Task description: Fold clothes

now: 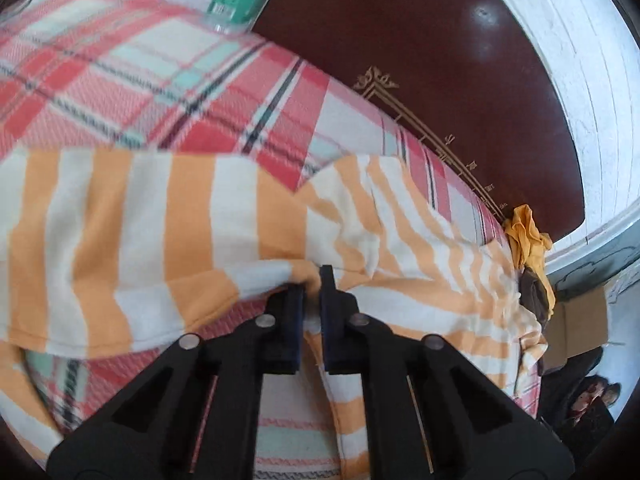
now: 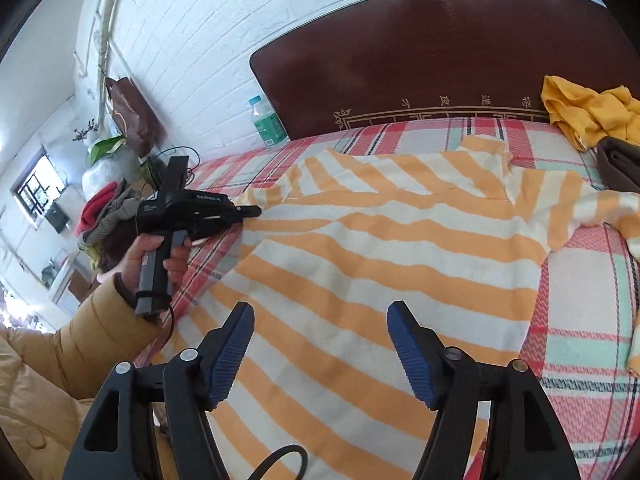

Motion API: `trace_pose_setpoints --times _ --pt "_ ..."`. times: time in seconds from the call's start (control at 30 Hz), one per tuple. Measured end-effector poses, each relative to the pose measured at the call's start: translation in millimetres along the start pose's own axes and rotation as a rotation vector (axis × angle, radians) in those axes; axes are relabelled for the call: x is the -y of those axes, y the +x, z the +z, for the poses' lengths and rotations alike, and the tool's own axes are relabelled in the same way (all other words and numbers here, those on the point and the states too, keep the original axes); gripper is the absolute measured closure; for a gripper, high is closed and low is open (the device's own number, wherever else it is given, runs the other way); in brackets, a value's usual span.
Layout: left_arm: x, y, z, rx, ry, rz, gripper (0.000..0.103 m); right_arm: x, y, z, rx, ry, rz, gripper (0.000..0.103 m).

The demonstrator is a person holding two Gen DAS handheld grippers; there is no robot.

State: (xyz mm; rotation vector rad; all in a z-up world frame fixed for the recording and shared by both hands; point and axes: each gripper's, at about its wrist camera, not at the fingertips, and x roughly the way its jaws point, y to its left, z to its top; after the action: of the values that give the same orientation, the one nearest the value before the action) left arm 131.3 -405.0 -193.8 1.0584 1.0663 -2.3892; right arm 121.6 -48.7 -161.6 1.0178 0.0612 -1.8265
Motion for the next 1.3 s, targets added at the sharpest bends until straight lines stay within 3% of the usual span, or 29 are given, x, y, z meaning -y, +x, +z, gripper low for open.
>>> trace_pose_setpoints --times 0.07,0.13,0.2,0.27,0.3,0.33,0.37,0.4,0.53,0.73,0.77,0.83,0.9,0.93,1.03,1.1,1.17,1.27,1.3 --pt "10 -8 12 0.034 0.052 0.005 0.095 6 -1 -4 -0.011 0.02 -0.008 0.032" --pt "20 -2 16 0.0 0.146 0.049 0.09 12 0 -11 -0.023 0.052 -0.014 0.032" --pt "15 9 9 -0.075 0.176 0.135 0.066 17 0 -19 -0.036 0.073 -0.031 0.032" --pt "7 3 -7 -0.098 0.189 0.101 0.065 20 1 -26 -0.049 0.092 -0.052 0.032" --pt "3 0 -16 -0.109 0.196 0.082 0.058 23 -3 -30 -0.049 0.102 -0.058 0.032" --pt "-3 -10 -26 -0.134 0.186 0.028 0.05 25 -8 -34 -0.045 0.112 -0.061 0.032" --pt "-8 -19 -39 -0.156 0.172 -0.021 0.031 28 -14 -39 -0.04 0.123 -0.064 0.032" --pt "-11 -28 -52 -0.166 0.174 -0.048 0.02 31 -20 -43 -0.036 0.134 -0.067 0.032" --pt "-15 -62 -106 -0.213 0.229 -0.108 0.02 46 -46 -66 -0.031 0.206 -0.067 0.031" --pt "-3 -83 -151 -0.239 0.361 -0.06 0.019 47 -62 -96 -0.062 0.23 -0.07 0.025" --pt "1 -83 -155 -0.242 0.378 -0.048 0.02 44 -62 -99 -0.069 0.222 -0.074 0.025" --pt "10 -83 -165 -0.234 0.43 0.007 0.037 39 -61 -107 -0.082 0.205 -0.083 0.025" --pt "13 -83 -168 -0.247 0.434 0.031 0.084 34 -61 -115 -0.096 0.188 -0.092 0.025" --pt "11 -83 -167 -0.273 0.403 0.007 0.098 31 -60 -118 -0.102 0.18 -0.096 0.025" --pt "10 -94 -168 -0.308 0.332 -0.07 0.097 25 -61 -125 -0.115 0.158 -0.102 0.029" --pt "9 -110 -167 -0.306 0.288 -0.131 0.097 24 -63 -127 -0.117 0.15 -0.092 0.045" --pt "6 -126 -163 -0.307 0.229 -0.197 0.097 23 -65 -128 -0.12 0.142 -0.082 0.071" --pt "-5 -132 -167 -0.34 0.185 -0.182 0.097 22 -69 -130 -0.123 0.13 -0.067 0.093" --pt "-11 -126 -172 -0.369 0.18 -0.139 0.097 21 -70 -131 -0.124 0.126 -0.062 0.093"
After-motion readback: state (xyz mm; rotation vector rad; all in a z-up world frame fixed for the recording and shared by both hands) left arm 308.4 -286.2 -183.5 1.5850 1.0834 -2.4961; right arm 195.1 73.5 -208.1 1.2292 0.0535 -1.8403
